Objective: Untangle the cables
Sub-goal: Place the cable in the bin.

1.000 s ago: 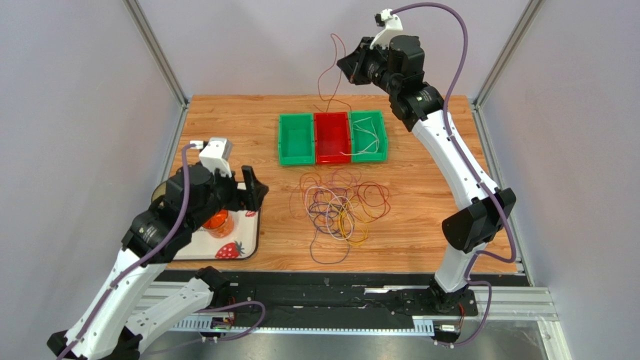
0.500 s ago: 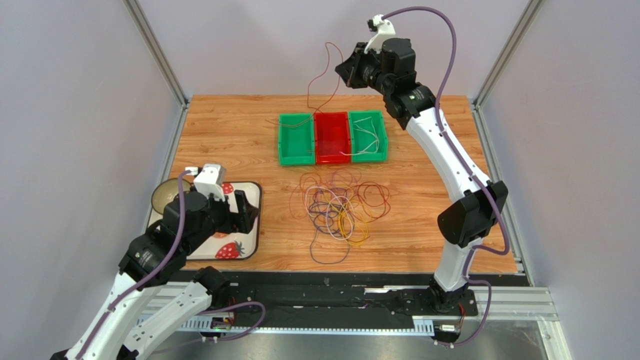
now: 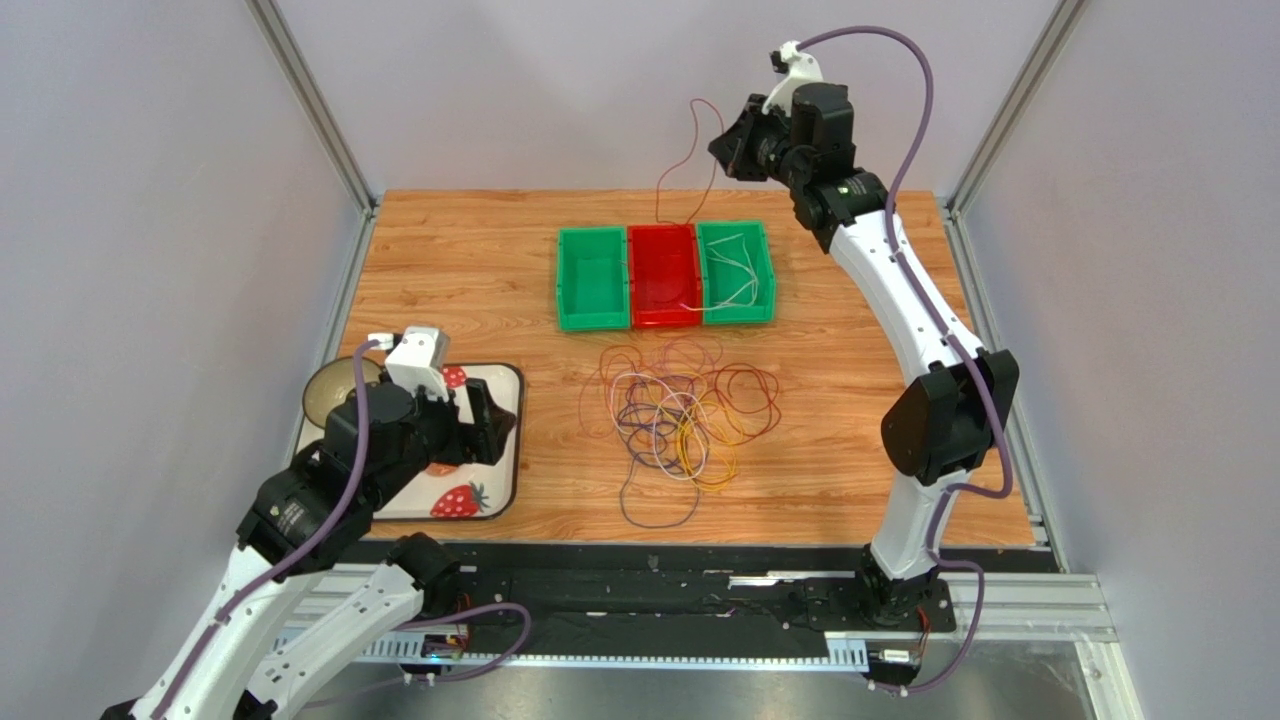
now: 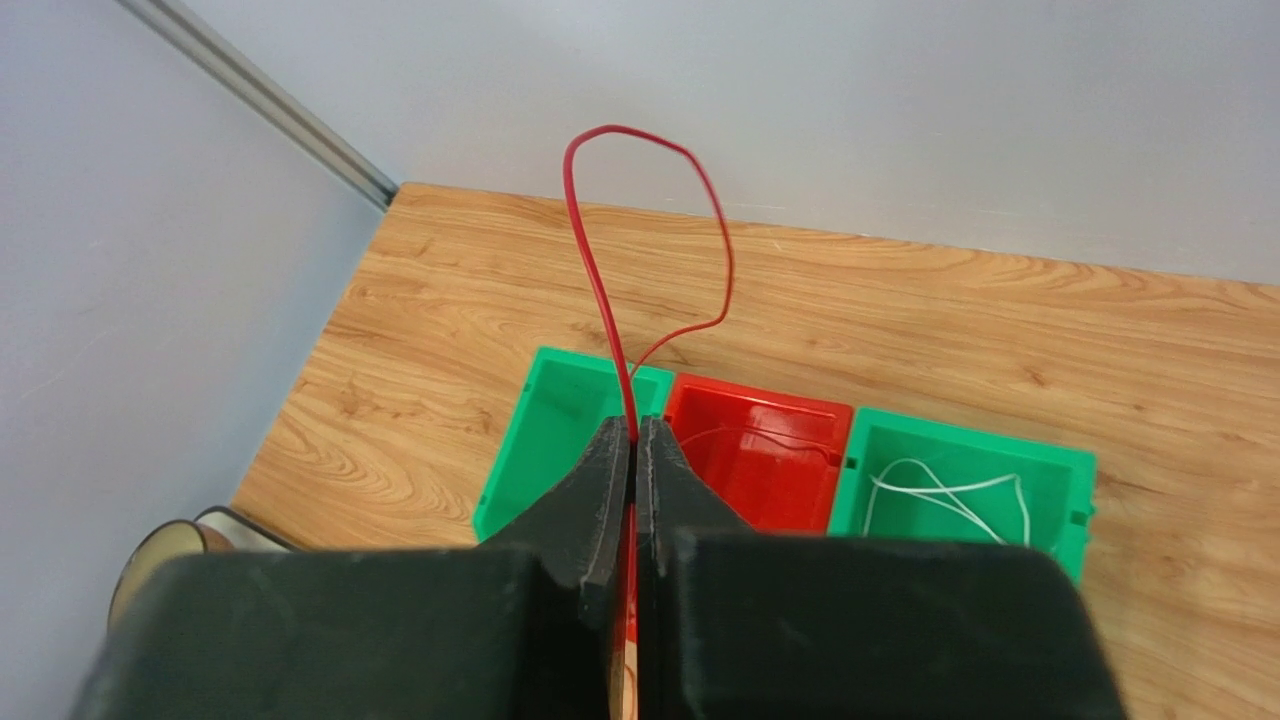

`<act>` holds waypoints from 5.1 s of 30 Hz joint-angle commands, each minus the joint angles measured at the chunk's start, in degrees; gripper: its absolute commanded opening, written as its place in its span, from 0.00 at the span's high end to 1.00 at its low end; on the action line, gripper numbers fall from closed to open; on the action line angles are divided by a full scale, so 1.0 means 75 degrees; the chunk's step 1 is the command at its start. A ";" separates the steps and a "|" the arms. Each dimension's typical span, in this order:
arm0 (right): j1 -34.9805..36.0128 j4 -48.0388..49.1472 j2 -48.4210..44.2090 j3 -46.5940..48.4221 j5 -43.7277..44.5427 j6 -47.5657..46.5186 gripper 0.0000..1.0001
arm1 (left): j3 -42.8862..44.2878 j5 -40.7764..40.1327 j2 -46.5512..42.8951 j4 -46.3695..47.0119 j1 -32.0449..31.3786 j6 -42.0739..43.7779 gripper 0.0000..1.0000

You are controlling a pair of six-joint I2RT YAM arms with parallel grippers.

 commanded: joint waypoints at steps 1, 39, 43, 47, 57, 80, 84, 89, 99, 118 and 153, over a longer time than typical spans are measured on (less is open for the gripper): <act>-0.0219 0.0474 0.0147 -0.0005 -0.0360 0.0170 1.00 | 0.0069 0.0058 0.0163 0.0205 -0.0003 0.0092 0.12; -0.0700 0.0252 -0.0029 -0.1012 0.0251 -0.0849 1.00 | 0.0045 0.0058 0.0245 0.0275 -0.0014 0.0080 0.15; -0.0595 0.0462 0.0053 -0.1211 -0.0372 -0.0638 1.00 | 0.0045 0.0046 0.0245 0.0275 -0.0003 0.0080 0.15; -0.0338 0.0603 0.0216 -0.1364 -0.0443 -0.0486 1.00 | 0.0045 0.0046 0.0245 0.0275 -0.0003 0.0080 0.15; 0.0179 0.0510 0.0861 -0.1423 -0.0045 -0.0134 1.00 | 0.0045 0.0058 0.0152 0.0275 -0.0014 0.0080 0.15; 0.0636 -0.0814 0.2209 -0.0661 0.0214 -0.0275 1.00 | 0.0034 0.0070 0.0128 0.0299 -0.0003 0.0080 0.16; 0.0718 -0.0978 0.2431 -0.0439 0.0155 -0.0111 1.00 | 0.0034 0.0070 0.0128 0.0299 -0.0003 0.0080 0.17; 0.0928 -0.1247 0.2748 0.0018 0.0213 -0.0040 1.00 | 0.0034 0.0070 0.0128 0.0299 -0.0014 0.0069 0.16; 0.0952 -0.1670 0.3264 0.0722 0.0717 -0.0017 1.00 | 0.0034 0.0082 0.0105 0.0299 -0.0014 0.0092 0.17; 0.0952 -0.2407 0.1473 0.0113 0.1372 -0.0520 0.51 | 0.0022 0.0128 -0.0071 0.0322 -0.0003 0.0092 0.17; 0.0999 -0.1413 -0.1258 -0.4444 0.1279 0.1143 0.73 | -0.0236 0.0585 0.1625 0.1762 -0.0003 -0.0318 0.18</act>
